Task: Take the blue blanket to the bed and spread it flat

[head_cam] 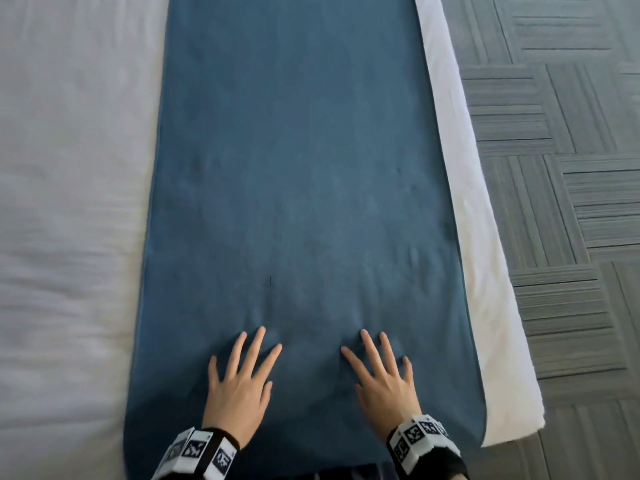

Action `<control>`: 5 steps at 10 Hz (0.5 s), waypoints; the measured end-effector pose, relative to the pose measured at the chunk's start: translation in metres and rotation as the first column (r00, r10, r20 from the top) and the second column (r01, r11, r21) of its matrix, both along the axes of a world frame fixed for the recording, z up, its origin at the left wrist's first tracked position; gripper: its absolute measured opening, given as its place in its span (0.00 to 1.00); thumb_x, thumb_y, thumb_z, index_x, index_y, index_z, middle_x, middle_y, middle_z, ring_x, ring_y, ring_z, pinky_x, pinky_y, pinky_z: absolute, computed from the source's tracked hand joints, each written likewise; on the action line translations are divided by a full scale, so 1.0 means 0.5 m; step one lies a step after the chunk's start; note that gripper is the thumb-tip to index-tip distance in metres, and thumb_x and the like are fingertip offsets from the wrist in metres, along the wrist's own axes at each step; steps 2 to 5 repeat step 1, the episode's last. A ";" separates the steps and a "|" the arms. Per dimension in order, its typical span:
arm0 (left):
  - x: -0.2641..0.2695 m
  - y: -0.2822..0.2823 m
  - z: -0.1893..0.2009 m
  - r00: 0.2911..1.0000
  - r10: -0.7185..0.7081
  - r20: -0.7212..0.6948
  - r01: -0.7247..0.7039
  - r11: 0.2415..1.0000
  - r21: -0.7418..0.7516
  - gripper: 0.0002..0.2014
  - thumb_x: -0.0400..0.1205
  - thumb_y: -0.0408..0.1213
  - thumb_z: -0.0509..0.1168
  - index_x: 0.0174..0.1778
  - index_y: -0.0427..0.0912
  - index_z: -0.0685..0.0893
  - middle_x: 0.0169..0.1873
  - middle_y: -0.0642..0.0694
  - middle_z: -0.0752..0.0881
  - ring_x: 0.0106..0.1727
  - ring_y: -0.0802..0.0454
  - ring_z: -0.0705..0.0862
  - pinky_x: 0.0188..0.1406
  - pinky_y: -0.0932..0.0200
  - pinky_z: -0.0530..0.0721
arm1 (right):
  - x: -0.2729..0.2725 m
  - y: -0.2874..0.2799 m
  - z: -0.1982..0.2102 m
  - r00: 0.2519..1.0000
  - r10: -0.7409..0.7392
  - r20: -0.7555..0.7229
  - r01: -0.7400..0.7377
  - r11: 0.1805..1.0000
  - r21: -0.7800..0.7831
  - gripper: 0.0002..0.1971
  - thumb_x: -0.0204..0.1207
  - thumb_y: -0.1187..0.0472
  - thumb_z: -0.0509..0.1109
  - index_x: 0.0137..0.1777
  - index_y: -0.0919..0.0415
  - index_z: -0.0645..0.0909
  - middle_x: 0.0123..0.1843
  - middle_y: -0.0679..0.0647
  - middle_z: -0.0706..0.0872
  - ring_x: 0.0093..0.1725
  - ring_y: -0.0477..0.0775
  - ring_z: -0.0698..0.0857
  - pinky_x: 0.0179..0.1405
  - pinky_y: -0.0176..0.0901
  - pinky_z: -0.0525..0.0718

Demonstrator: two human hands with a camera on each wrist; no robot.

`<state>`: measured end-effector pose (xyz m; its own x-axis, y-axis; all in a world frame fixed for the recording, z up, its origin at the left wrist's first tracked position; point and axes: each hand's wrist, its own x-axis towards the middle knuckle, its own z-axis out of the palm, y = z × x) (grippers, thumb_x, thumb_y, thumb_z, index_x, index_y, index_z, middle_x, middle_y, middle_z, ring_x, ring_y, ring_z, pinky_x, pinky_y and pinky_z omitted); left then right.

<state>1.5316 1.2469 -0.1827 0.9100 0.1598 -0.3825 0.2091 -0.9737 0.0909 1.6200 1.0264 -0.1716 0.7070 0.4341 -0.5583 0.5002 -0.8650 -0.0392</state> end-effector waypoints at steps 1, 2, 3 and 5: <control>-0.048 0.002 0.037 0.999 -0.042 -0.023 0.040 0.996 -0.080 0.27 0.59 0.42 0.77 0.57 0.55 0.88 0.71 0.47 0.79 0.64 0.46 0.85 0.37 0.43 0.89 | -0.008 -0.017 0.038 0.991 -0.051 -0.123 0.057 0.997 0.049 0.35 0.55 0.56 0.80 0.65 0.37 0.79 0.78 0.59 0.71 0.74 0.64 0.74 0.49 0.52 0.87; -0.048 0.002 0.037 0.999 -0.042 -0.023 0.040 0.996 -0.080 0.27 0.59 0.42 0.77 0.57 0.55 0.88 0.71 0.47 0.79 0.64 0.46 0.85 0.37 0.43 0.89 | -0.008 -0.017 0.038 0.991 -0.051 -0.123 0.057 0.997 0.049 0.35 0.55 0.56 0.80 0.65 0.37 0.79 0.78 0.59 0.71 0.74 0.64 0.74 0.49 0.52 0.87; -0.048 0.002 0.037 0.999 -0.042 -0.023 0.040 0.996 -0.080 0.27 0.59 0.42 0.77 0.57 0.55 0.88 0.71 0.47 0.79 0.64 0.46 0.85 0.37 0.43 0.89 | -0.008 -0.017 0.038 0.991 -0.051 -0.123 0.057 0.997 0.049 0.35 0.55 0.56 0.80 0.65 0.37 0.79 0.78 0.59 0.71 0.74 0.64 0.74 0.49 0.52 0.87; -0.048 0.002 0.037 0.999 -0.042 -0.023 0.040 0.996 -0.080 0.27 0.59 0.42 0.77 0.57 0.55 0.88 0.71 0.47 0.79 0.64 0.46 0.85 0.37 0.43 0.89 | -0.008 -0.017 0.038 0.991 -0.051 -0.123 0.057 0.997 0.049 0.35 0.55 0.56 0.80 0.65 0.37 0.79 0.78 0.59 0.71 0.74 0.64 0.74 0.49 0.52 0.87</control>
